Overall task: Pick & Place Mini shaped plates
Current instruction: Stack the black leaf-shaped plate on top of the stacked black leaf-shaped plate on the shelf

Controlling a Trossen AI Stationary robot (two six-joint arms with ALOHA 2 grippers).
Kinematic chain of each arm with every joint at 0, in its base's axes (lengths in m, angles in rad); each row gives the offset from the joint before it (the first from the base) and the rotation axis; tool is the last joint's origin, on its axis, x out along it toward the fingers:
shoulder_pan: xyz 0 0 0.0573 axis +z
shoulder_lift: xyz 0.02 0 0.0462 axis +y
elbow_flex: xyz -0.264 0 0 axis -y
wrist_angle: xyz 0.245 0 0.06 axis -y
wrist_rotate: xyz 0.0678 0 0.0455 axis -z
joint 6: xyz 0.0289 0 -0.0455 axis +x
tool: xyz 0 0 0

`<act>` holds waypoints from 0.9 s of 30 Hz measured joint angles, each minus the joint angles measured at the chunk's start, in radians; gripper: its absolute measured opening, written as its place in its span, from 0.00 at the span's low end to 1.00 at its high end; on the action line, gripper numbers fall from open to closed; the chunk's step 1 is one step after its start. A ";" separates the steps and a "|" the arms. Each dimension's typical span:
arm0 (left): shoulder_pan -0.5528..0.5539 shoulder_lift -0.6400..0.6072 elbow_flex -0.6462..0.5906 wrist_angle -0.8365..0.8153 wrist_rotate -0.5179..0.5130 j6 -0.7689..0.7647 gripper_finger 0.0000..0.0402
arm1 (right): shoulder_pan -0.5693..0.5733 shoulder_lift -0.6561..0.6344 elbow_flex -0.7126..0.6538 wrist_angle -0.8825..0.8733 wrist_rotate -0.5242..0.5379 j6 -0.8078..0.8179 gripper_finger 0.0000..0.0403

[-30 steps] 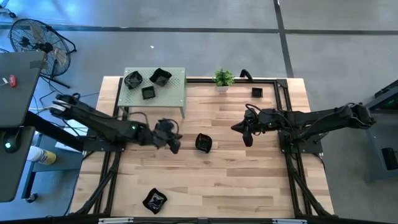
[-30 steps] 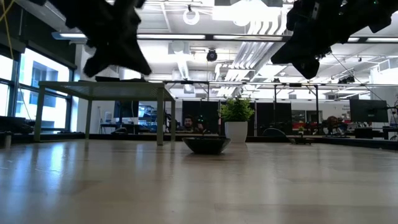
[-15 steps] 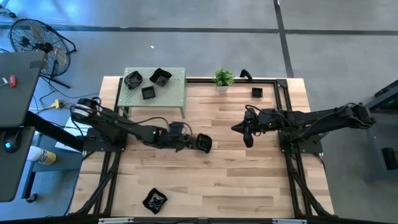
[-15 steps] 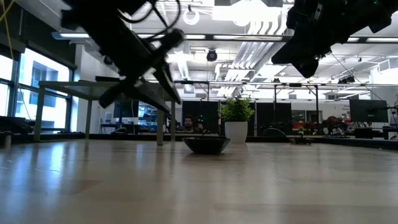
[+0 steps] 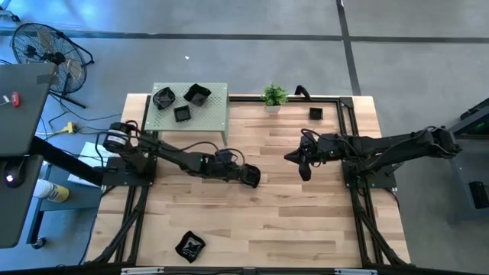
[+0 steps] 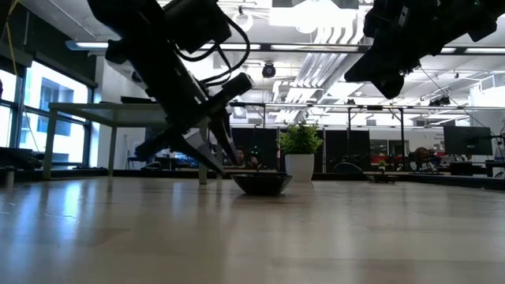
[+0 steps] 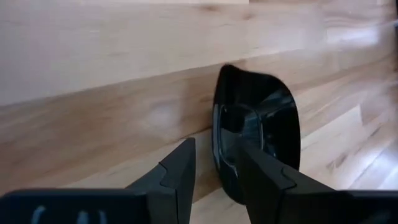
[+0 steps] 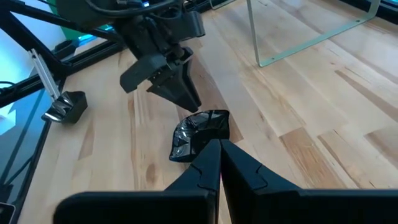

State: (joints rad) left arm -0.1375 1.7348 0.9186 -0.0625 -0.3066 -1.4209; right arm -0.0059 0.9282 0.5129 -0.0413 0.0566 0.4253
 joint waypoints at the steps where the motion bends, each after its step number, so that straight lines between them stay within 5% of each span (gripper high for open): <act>1: 0.000 0.000 0.000 0.001 0.005 0.000 0.27 | 0.000 0.000 0.000 0.000 0.000 -0.004 0.02; 8: 0.000 0.005 0.000 -0.009 0.005 0.002 0.26 | 0.000 0.000 0.000 0.000 0.000 -0.036 0.02; 27: 0.000 0.042 0.000 0.026 0.008 0.034 0.04 | 0.000 0.000 0.000 -0.001 0.000 -0.068 0.02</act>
State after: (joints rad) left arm -0.1375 1.7763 0.9184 -0.0366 -0.2985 -1.3868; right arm -0.0059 0.9283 0.5127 -0.0419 0.0566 0.3576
